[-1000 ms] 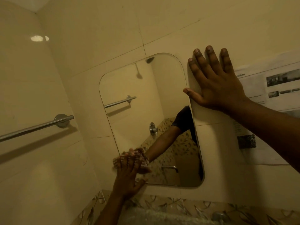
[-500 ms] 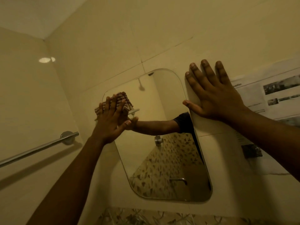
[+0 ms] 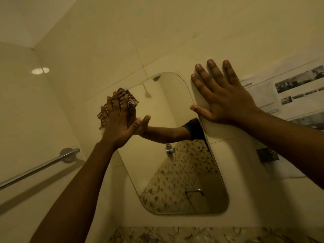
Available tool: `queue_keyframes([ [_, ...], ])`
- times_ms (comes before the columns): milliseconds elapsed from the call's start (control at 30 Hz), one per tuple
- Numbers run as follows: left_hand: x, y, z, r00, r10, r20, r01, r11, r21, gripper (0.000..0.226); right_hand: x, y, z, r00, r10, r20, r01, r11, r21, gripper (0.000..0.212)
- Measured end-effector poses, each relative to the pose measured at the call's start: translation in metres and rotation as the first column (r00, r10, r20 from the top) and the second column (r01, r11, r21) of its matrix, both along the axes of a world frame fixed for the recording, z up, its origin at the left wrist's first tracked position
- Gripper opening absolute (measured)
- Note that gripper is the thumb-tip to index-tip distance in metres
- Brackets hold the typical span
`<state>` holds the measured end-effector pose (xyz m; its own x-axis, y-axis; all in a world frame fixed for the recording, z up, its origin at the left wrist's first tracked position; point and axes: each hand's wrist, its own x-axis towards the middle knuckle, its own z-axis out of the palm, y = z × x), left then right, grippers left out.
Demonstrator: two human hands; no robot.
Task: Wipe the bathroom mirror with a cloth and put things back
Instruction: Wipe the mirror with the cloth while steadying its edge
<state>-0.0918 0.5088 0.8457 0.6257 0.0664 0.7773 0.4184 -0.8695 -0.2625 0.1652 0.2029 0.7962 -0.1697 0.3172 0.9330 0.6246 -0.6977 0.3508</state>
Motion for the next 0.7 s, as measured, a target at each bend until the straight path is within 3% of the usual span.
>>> queue_keyframes([
  [200, 0.0, 0.005, -0.033, 0.997, -0.058, -0.053, 0.062, 0.995, 0.074, 0.098, -0.002, -0.002, -0.002, 1.0, -0.004, -0.016, 0.004, 1.0, 0.001, 0.098],
  [700, -0.005, -0.013, -0.131, 0.971, -0.009, -0.238, 0.022, 0.998, 0.055, 0.105, -0.011, -0.008, -0.001, 0.995, 0.044, -0.086, -0.046, 0.998, -0.029, 0.096],
])
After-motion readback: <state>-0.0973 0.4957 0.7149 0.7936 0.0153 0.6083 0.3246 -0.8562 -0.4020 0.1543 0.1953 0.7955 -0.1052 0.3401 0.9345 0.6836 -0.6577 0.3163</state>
